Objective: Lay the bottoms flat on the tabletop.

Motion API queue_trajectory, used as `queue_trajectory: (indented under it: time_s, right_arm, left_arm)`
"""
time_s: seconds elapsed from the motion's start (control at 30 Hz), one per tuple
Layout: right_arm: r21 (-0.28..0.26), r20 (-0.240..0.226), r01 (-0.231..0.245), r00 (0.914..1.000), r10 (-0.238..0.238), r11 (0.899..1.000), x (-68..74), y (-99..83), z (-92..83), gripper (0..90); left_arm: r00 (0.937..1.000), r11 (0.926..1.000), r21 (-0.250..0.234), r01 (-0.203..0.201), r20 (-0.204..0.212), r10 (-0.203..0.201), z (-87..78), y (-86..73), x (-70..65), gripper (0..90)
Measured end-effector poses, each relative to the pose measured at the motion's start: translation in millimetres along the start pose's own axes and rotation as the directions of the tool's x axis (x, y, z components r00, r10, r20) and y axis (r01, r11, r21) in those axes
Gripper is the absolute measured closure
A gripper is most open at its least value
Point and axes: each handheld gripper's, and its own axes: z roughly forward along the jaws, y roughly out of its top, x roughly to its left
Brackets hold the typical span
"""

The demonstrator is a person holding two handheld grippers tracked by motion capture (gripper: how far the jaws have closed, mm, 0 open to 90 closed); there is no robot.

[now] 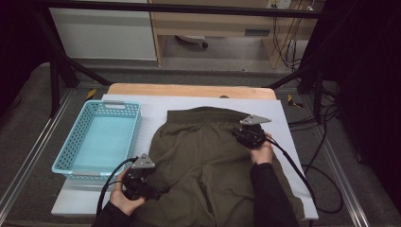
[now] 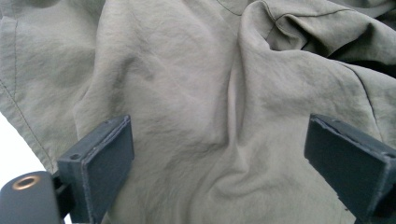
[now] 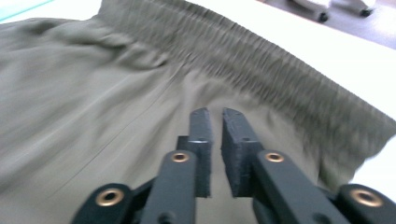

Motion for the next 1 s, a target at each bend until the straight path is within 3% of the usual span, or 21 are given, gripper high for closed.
queue_trajectory:
  time_s: [0.13, 0.33, 0.53, 0.67, 0.8, 0.9, 0.97, 1.0]
  right_arm:
    - [0.024, 0.006, -0.048, 0.9988, 0.048, 0.999, -12.5, 6.1, 28.6, 90.0]
    - [0.024, -0.011, -0.094, 0.9954, 0.095, 0.995, -26.0, 2.4, 55.2, 90.0]
    - [0.051, 0.106, -0.043, 0.9937, 0.038, 0.998, -38.7, -3.9, 78.7, 90.0]
    - [0.062, 0.132, -0.066, 0.9896, 0.058, 0.996, -47.9, 0.2, 91.9, 90.0]
    - [0.087, 0.166, -0.084, 0.9838, 0.069, 0.993, -52.2, 4.9, 102.4, 90.0]
    - [0.106, 0.165, -0.120, 0.9811, 0.101, 0.987, -53.5, 8.6, 100.8, 90.0]
    - [0.106, 0.147, -0.117, 0.9840, 0.101, 0.987, -50.6, 9.2, 95.4, 89.9]
    - [0.103, 0.127, -0.111, 0.9871, 0.097, 0.989, -48.2, 8.7, 91.7, 85.3]
  left_arm:
    - [1.0000, 1.0000, 0.000, -0.006, 0.001, 0.006, 1.7, -0.3, 0.1, 10.0]
    - [1.0000, 1.0000, 0.003, -0.006, 0.001, 0.006, 3.2, -0.2, 1.3, 10.1]
    - [1.0000, 1.0000, -0.005, 0.002, 0.000, -0.002, 2.2, -0.4, 3.6, 10.8]
    - [1.0000, 1.0000, -0.006, 0.002, 0.005, -0.002, 2.5, 0.0, 4.3, 11.2]
    - [1.0000, 1.0000, 0.000, 0.003, 0.006, -0.003, 4.3, -0.8, 4.8, 11.4]
    - [0.9999, 1.0000, 0.001, 0.005, 0.009, -0.005, 5.1, -0.9, 4.4, 11.4]
    - [1.0000, 1.0000, -0.001, -0.001, 0.009, 0.001, 4.9, -0.7, 3.4, 11.4]
    - [1.0000, 1.0000, 0.000, -0.004, 0.008, 0.004, 4.8, -0.4, 3.0, 11.4]
